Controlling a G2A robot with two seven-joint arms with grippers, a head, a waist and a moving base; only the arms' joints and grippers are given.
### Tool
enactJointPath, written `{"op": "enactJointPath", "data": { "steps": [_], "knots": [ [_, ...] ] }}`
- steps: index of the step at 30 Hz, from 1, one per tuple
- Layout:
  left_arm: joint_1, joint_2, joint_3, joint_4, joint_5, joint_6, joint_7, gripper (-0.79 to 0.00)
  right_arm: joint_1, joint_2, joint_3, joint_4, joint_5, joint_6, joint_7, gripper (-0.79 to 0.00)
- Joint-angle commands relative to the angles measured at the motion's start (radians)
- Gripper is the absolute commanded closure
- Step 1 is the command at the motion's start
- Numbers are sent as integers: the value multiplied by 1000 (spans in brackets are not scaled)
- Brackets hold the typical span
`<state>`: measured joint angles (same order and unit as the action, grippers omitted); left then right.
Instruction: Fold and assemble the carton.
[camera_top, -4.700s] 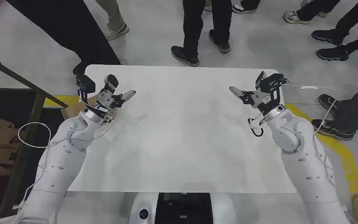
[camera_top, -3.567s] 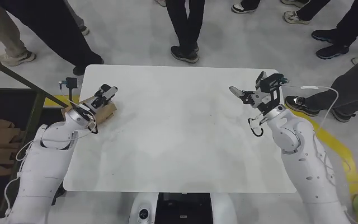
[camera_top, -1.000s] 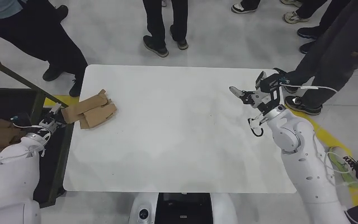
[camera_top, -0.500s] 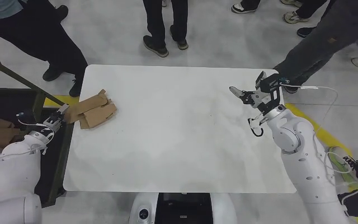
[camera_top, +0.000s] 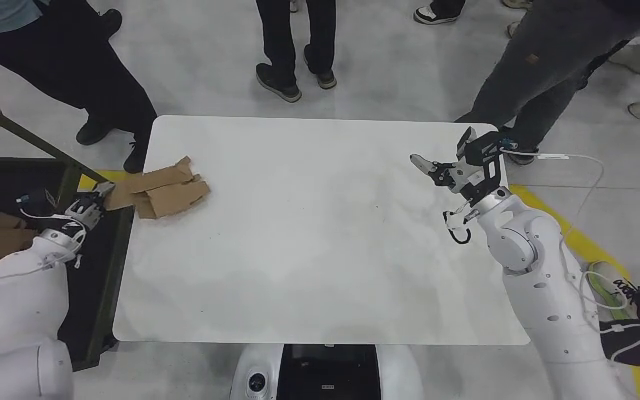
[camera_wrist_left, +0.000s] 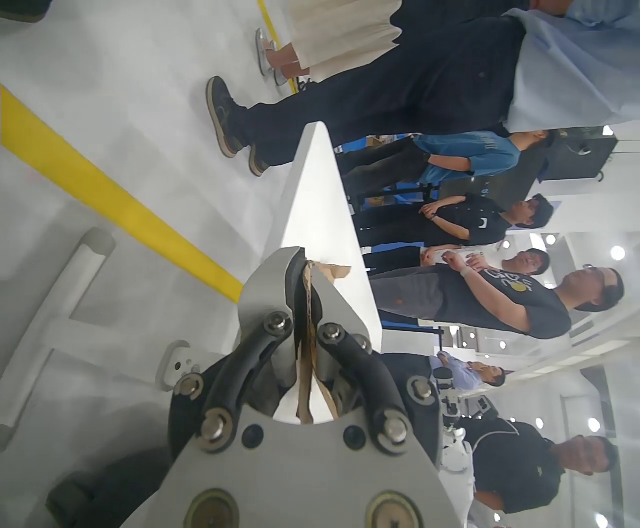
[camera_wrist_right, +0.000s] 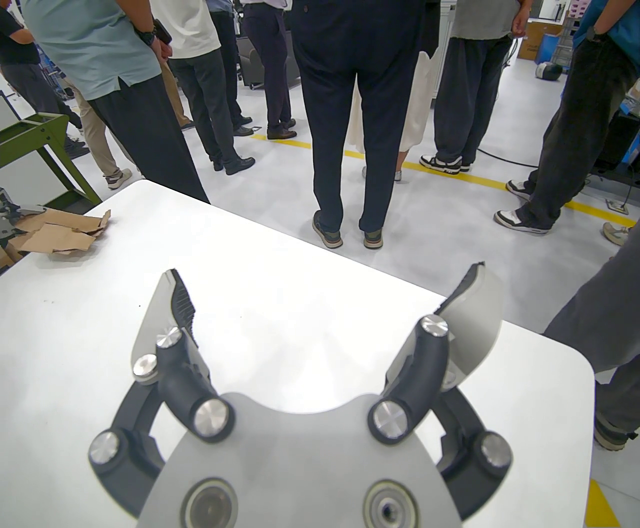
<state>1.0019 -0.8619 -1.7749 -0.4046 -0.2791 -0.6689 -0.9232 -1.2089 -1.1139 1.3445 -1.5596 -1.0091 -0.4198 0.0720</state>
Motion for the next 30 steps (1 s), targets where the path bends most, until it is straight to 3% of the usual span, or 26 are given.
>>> {"op": "enactJointPath", "data": {
  "steps": [1, 7, 13, 21, 30],
  "knots": [
    [0, 1, -13, -20, -51, 2, -45, 0, 0, 0, 0, 0, 0, 0, 0, -785],
    [23, -4, -40, -106, -201, 37, -163, 0, 0, 0, 0, 0, 0, 0, 0, -785],
    [75, -24, -16, -304, -313, 76, -254, 0, 0, 0, 0, 0, 0, 0, 0, -785],
    [135, -48, 61, -613, -386, 154, -273, 0, 0, 0, 0, 0, 0, 0, 0, -785],
    [124, -71, 197, -801, -402, 240, -297, 0, 0, 0, 0, 0, 0, 0, 0, -785]
  ]
}}
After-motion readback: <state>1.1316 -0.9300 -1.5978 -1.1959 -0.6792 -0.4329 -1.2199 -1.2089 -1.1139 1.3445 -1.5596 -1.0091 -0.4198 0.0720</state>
